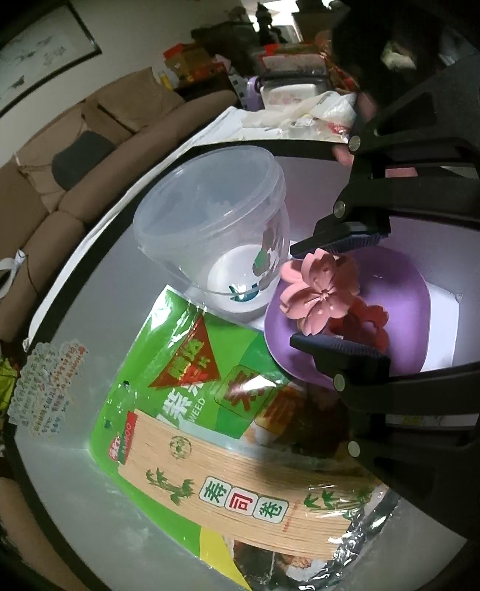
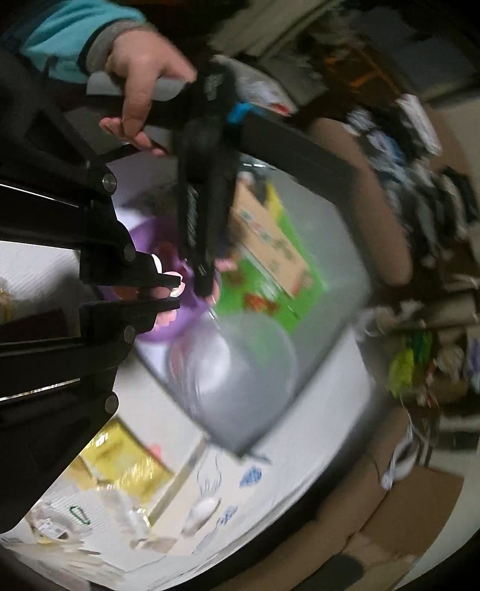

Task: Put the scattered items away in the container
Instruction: 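Open the left gripper to release the cutter on the plate, then move the right gripper to another pink flower piece on the table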

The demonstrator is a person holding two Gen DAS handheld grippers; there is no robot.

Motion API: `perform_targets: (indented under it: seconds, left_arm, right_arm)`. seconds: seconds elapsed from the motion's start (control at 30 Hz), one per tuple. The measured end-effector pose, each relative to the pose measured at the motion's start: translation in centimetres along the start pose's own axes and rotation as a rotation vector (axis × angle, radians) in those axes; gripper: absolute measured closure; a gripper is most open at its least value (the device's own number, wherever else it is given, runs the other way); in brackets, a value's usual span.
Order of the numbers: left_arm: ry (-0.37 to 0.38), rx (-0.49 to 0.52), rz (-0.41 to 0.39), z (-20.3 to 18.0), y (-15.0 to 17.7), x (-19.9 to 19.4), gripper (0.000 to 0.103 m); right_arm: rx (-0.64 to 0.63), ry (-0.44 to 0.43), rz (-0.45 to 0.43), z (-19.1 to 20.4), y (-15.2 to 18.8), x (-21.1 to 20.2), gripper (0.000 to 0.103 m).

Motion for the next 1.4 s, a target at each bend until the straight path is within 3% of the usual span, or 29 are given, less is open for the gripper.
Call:
perform_targets:
  seconds: [0.17,0.3,0.47,0.6,0.77,0.9,0.97,1.03,1.1,1.17,1.23,1.4]
  left_arm:
    - [-0.003,-0.009,0.004,0.2,-0.1,0.0,0.04]
    - [0.001,-0.017,0.002,0.5,-0.3,-0.1,0.039]
    - [0.02,-0.038,-0.011,1.0,-0.6,-0.8,0.039]
    - [0.03,-0.033,-0.028,0.9,-0.8,-1.7,0.038]
    - [0.045,-0.028,-0.036,0.5,-0.8,-1.9,0.038]
    - [0.062,-0.007,-0.05,-0.6,-0.6,-2.3,0.036]
    - [0.08,0.007,-0.059,-1.5,-0.5,-2.4,0.015]
    - [0.115,0.018,-0.071,-2.6,-0.4,-2.7,0.003]
    - [0.161,0.029,-0.077,-3.8,-0.3,-2.9,0.001]
    - [0.196,0.041,-0.083,-5.0,-0.1,-3.1,0.0]
    - [0.218,0.051,-0.093,-6.0,0.1,-3.2,0.0]
    - [0.251,0.059,-0.138,-8.1,0.2,-4.0,0.0]
  right_arm:
    - [-0.037,0.011,0.073,1.0,1.0,3.7,0.099]
    - [-0.045,0.035,0.104,0.7,1.4,4.9,0.097]
    - [-0.002,0.022,0.073,-0.3,1.2,3.7,0.095]
    - [0.025,0.029,0.015,-1.1,0.7,1.2,0.083]
    - [0.056,0.068,-0.052,-2.5,0.7,-2.3,0.077]
    - [0.137,0.128,-0.123,-5.8,1.3,-5.5,0.056]
    - [0.206,0.153,-0.153,-8.4,1.9,-6.9,0.054]
    - [0.274,0.172,-0.178,-10.9,2.7,-8.0,0.054]
    - [0.328,0.197,-0.197,-13.0,3.6,-8.9,0.051]
    - [0.368,0.23,-0.198,-15.0,4.8,-9.3,0.039]
    - [0.407,0.244,-0.178,-16.6,5.9,-8.6,0.02]
    - [0.468,0.288,-0.068,-19.3,7.2,-3.3,0.02]
Point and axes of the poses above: each gripper's, at about its wrist camera, not at the fingertips, and x roughly the way its jaws point, z to its left, y to its underside, the point moved 8 cm from there along x, roughly the way its jaws point, and after that the axes turned 3 degrees about -y, right-handed, at the moved point
